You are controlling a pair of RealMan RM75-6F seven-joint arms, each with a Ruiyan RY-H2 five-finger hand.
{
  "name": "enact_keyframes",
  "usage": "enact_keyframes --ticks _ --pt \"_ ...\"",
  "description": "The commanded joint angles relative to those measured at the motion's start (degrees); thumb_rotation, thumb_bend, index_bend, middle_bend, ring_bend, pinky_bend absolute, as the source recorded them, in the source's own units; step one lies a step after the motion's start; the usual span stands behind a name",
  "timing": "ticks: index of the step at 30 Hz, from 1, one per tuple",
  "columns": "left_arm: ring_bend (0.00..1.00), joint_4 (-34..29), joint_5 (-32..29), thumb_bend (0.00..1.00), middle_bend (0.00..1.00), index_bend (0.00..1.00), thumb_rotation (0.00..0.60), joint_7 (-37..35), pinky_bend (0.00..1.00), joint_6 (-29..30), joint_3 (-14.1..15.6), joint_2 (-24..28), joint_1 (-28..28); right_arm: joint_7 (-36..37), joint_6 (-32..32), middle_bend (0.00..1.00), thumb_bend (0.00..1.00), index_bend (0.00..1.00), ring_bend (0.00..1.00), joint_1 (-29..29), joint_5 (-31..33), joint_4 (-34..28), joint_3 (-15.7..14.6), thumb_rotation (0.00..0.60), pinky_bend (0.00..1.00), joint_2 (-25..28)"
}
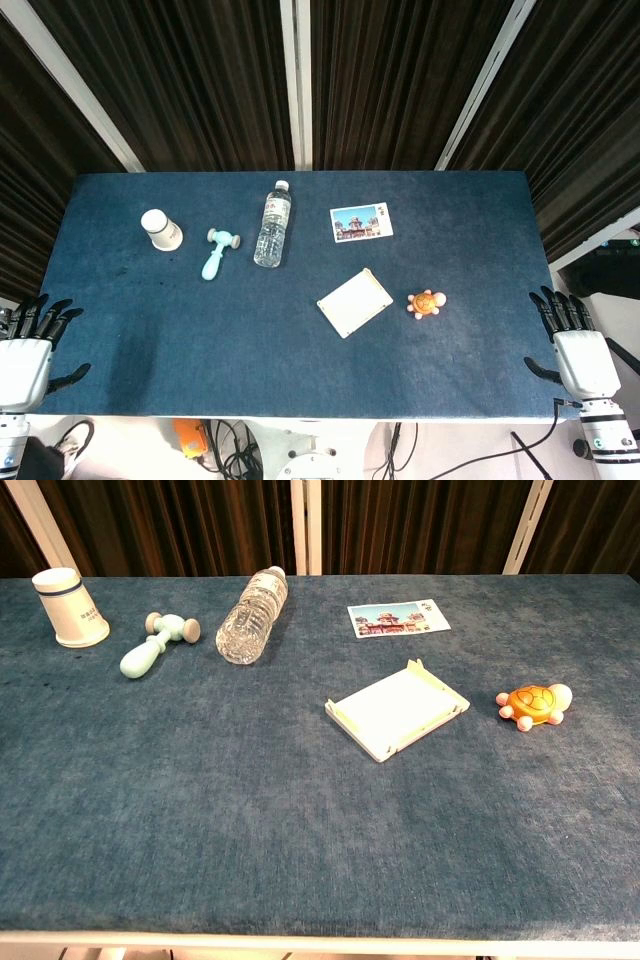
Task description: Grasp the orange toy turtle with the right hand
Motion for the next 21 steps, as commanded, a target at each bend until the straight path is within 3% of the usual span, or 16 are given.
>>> enact_keyframes --ticks 1,13,21 --pt "0.00 0.0 0.0 0.10 0.14 0.22 0.600 0.0 0.05 0.1 -0.1 0.1 0.1 -0.2 -0.2 0.00 0.08 0.00 0.00 0.1 0.1 0.0 0.0 0.600 0.00 -0.1" --pt "0.00 0.7 -0.5 0.10 0.14 0.22 0.600 -0.7 0.05 0.0 -0.4 0.1 0.1 -1.1 -1.4 0.00 0.10 0.00 0.00 1.2 0.7 -0.4 0.8 0.600 0.00 -0.3" --pt "0.00 1.2 -0.9 0.10 0.14 0.22 0.600 -1.5 0.05 -0.9 -0.4 -0.1 -0.2 -8.7 -9.3 0.00 0.10 0.00 0.00 8.0 2.6 -2.5 4.0 0.600 0.00 -1.1"
